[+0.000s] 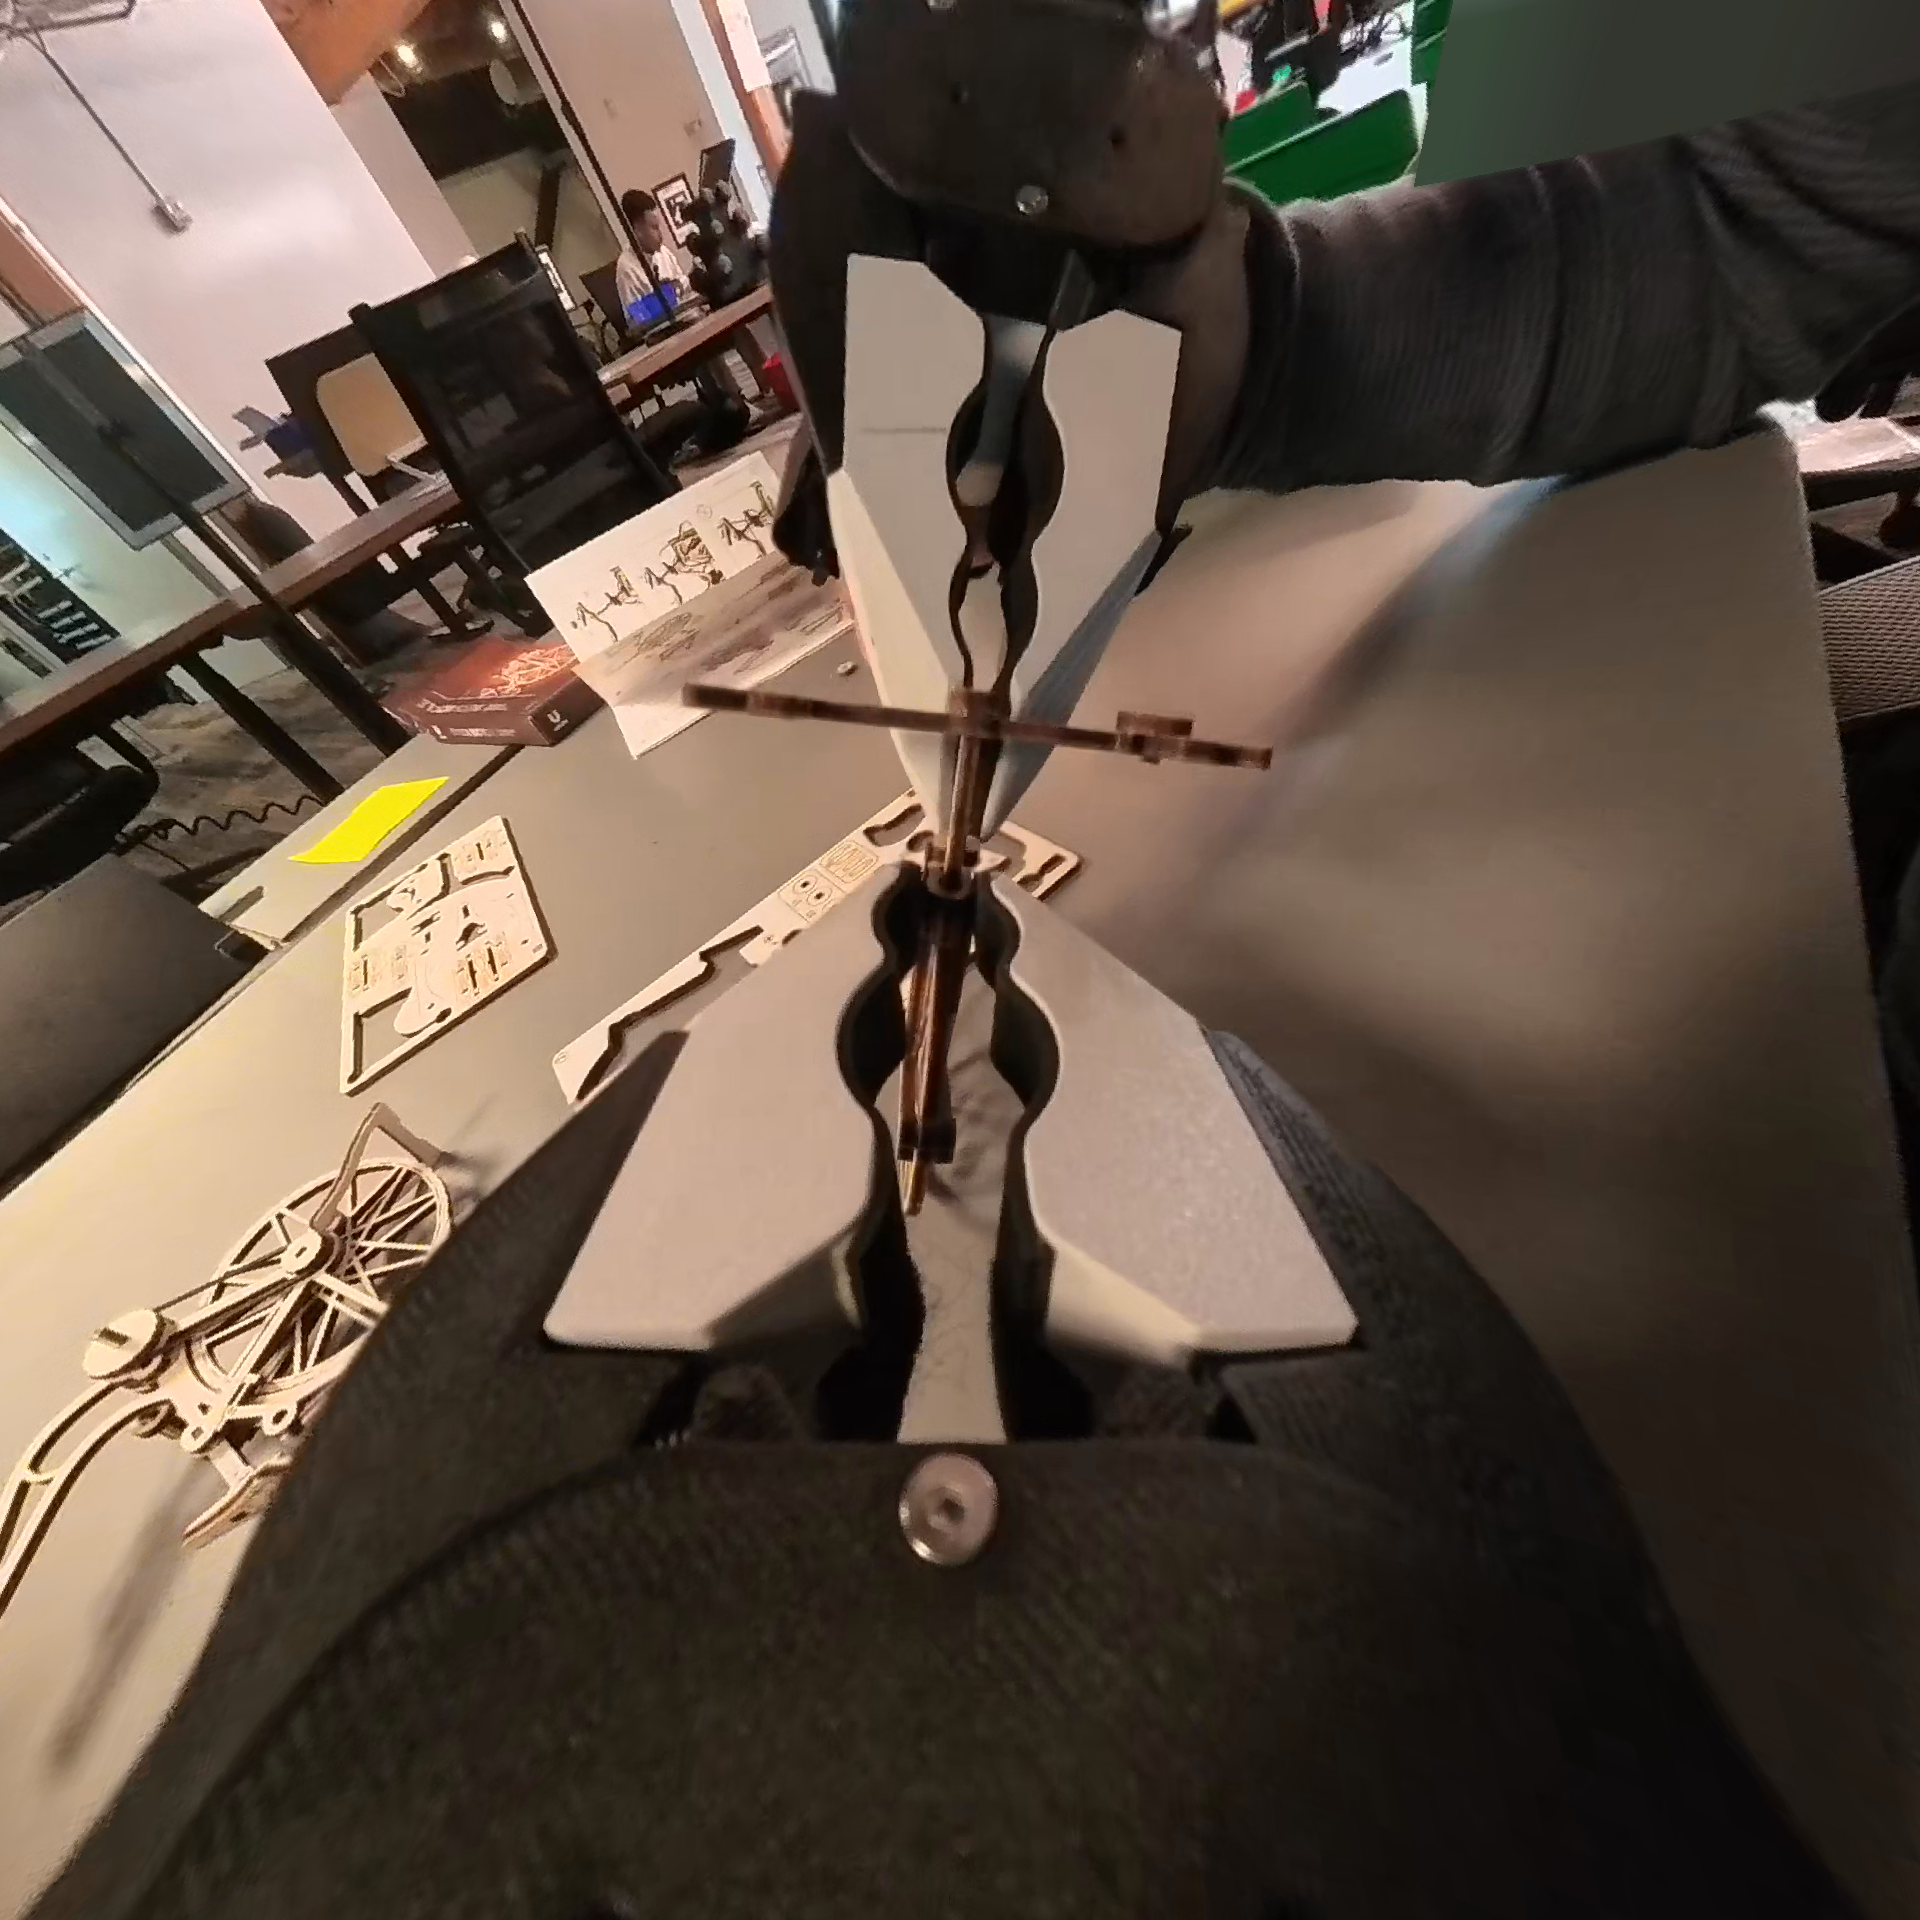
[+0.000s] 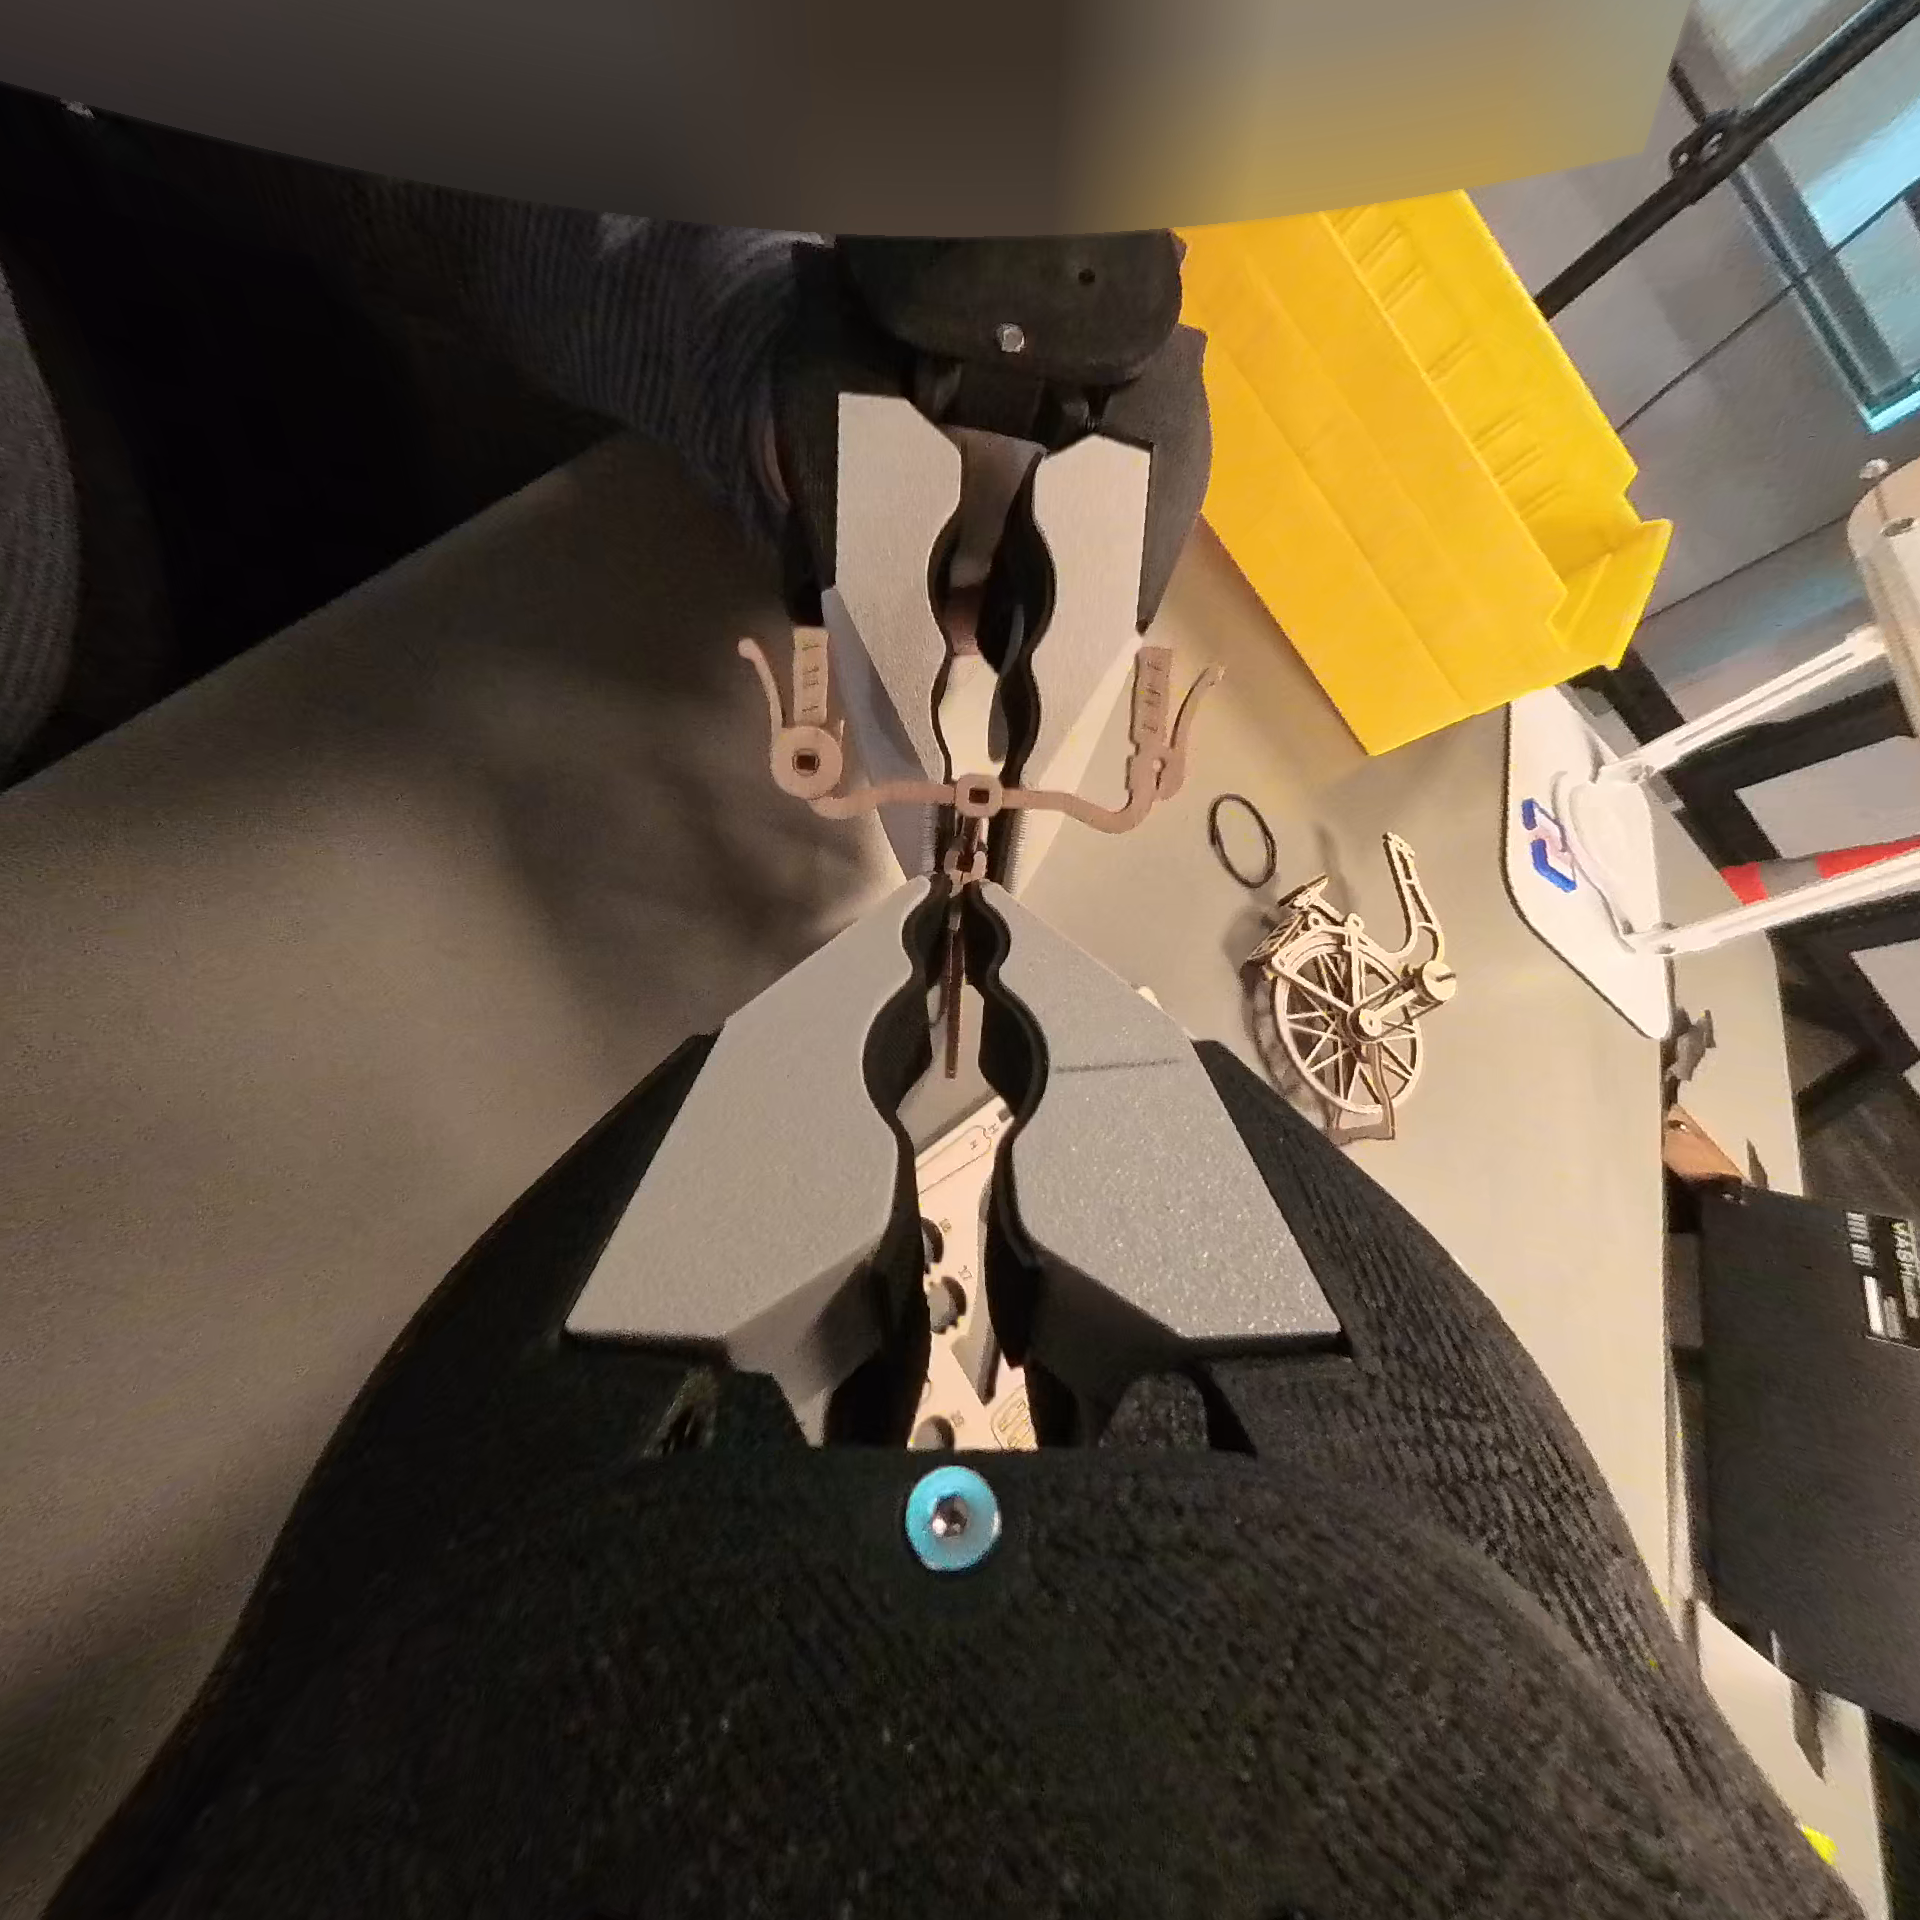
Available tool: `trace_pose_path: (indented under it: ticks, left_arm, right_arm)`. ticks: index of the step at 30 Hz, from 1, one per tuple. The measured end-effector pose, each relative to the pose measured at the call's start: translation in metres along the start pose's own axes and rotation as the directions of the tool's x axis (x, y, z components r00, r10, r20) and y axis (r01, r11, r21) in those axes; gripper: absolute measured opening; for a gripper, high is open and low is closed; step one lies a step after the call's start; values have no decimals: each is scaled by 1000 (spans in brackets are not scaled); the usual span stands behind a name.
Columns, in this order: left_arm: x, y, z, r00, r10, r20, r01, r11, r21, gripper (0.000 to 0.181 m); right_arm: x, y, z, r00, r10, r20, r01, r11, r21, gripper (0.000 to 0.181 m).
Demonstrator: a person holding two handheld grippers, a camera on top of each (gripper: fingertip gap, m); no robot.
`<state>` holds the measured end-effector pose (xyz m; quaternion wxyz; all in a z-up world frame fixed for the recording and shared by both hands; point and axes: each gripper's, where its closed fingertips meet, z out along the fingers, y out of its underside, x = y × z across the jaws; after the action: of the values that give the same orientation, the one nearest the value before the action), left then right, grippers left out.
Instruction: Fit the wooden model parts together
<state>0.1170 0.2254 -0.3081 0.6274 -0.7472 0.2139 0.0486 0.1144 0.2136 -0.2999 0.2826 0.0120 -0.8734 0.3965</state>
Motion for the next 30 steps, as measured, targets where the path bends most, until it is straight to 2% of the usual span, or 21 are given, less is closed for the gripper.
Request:
trace_pose_path:
  ticks: [7,15,18,20,23,26,28,30]
  left_arm:
    - [1,5,6,1000,1,-4,-1,999,-43,8]
    - [-5,9,6,999,11,39,-8,998,-61,9]
    - [-15,9,3,996,6,95,-1,998,-57,9]
    - [-27,7,-2,986,0,166,7,999,-40,9]
    - [-38,4,-9,974,-39,222,41,999,-3,9]
    - [-40,1,-12,971,-59,232,55,998,21,8]
    - [-40,0,-13,970,-59,234,54,998,29,8]
    - [-39,-1,-13,971,-59,230,53,998,32,9]
  right_arm:
    - [-3,-3,1,997,9,72,-6,999,-34,0]
    - [4,9,-1,995,74,67,-71,996,-49,0]
    - [12,17,0,992,122,19,-121,990,-67,0]
    - [15,33,-1,974,225,6,-222,965,-137,0]
    - [-6,50,-2,897,432,93,-399,882,-251,5]
    - [-29,62,-9,877,463,131,-397,850,-346,12]
    - [-43,70,-15,834,534,137,-441,795,-417,13]
    - [-53,72,-18,790,600,124,-508,754,-417,12]
